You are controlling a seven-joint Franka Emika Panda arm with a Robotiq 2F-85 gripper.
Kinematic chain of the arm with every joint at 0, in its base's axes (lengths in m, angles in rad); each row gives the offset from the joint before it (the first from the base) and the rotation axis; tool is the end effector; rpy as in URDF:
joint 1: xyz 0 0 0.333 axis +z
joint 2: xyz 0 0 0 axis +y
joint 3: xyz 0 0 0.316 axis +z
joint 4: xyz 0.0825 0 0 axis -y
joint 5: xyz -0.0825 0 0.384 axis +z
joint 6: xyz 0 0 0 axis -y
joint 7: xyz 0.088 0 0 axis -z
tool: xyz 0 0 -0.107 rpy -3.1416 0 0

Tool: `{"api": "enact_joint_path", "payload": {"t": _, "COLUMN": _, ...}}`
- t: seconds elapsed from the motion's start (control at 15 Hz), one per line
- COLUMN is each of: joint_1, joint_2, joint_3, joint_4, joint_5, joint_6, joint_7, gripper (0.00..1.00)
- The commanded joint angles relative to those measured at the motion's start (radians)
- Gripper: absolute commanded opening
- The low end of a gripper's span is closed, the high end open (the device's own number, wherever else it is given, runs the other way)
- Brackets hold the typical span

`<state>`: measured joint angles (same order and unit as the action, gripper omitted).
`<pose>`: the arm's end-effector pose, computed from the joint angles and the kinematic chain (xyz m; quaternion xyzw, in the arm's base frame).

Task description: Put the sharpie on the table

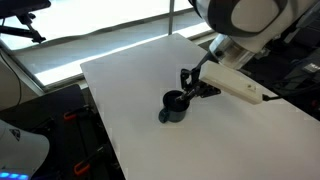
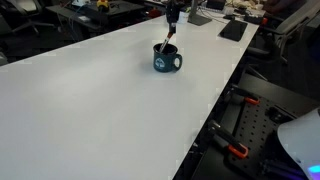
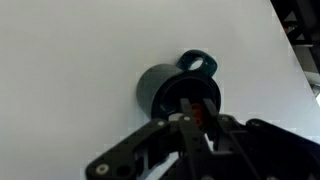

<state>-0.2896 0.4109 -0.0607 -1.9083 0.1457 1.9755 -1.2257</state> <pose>0.5546 -0.1915 0.2592 -0.9074 -0.3813 0.0853 0.1548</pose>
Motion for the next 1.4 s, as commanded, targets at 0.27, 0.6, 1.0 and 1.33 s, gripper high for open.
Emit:
{"api": "enact_joint_path", "payload": {"t": 0.27, "joint_1": -0.007, "joint_2": -0.162, "joint_3": -0.013, "joint_4": -0.044, "joint_5": 0.039, "joint_6": 0.014, "joint_7": -0.043, "gripper": 0.03}}
{"api": "enact_joint_path", "payload": {"t": 0.6, "joint_1": -0.002, "joint_2": -0.216, "joint_3": -0.031, "joint_4": -0.058, "joint_5": 0.031, "joint_6": 0.027, "joint_7": -0.04, "gripper": 0.03}}
{"api": "enact_joint_path", "payload": {"t": 1.0, "joint_1": -0.005, "joint_2": -0.229, "joint_3": -0.078, "joint_4": -0.073, "joint_5": 0.0, "joint_6": 0.052, "joint_7": -0.013, "gripper": 0.03}}
{"api": "enact_joint_path", "payload": {"t": 1.33, "joint_1": -0.015, "joint_2": -0.202, "joint_3": -0.112, "joint_4": -0.09, "joint_5": -0.013, "joint_6": 0.067, "joint_7": -0.017, "gripper": 0.03}}
